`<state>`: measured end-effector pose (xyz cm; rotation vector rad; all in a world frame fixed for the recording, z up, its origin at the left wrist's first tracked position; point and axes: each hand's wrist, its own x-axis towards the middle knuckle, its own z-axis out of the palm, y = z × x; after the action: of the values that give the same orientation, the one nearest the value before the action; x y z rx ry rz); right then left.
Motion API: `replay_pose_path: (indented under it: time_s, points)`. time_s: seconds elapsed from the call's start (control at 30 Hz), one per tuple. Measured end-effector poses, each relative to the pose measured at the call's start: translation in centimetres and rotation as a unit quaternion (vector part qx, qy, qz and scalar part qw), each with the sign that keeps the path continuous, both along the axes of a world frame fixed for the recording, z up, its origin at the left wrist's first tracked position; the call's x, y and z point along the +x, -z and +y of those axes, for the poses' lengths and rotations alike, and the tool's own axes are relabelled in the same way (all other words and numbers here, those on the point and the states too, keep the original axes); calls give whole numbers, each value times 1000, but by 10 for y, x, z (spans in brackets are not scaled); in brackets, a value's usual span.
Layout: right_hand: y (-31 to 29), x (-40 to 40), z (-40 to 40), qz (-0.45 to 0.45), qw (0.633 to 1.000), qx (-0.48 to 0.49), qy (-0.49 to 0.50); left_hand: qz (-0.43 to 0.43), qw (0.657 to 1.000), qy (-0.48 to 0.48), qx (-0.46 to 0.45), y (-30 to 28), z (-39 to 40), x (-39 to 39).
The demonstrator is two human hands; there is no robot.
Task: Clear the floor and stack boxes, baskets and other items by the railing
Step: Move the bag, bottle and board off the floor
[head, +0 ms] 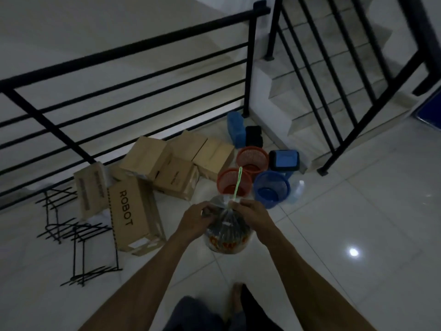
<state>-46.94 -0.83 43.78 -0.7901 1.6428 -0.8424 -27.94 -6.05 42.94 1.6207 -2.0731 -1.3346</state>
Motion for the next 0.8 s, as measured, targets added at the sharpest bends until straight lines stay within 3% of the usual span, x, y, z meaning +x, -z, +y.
replay_pose_path:
  time_s: [0.27, 0.43, 0.6, 0.8]
  points:
    - [39, -10, -78, 6, 998, 43, 42, -29, 999, 28, 28, 41, -96, -24]
    - [101, -19, -116, 9, 987, 104, 118, -45, 993, 74, 77, 94, -151, -39]
    - [210, -32, -148, 5, 978, 157, 139, -53, 988, 86, 121, 203, -192, -59]
    - [380, -50, -166, 3, 971, 214, 107, -92, 980, 88, 154, 383, -212, -80]
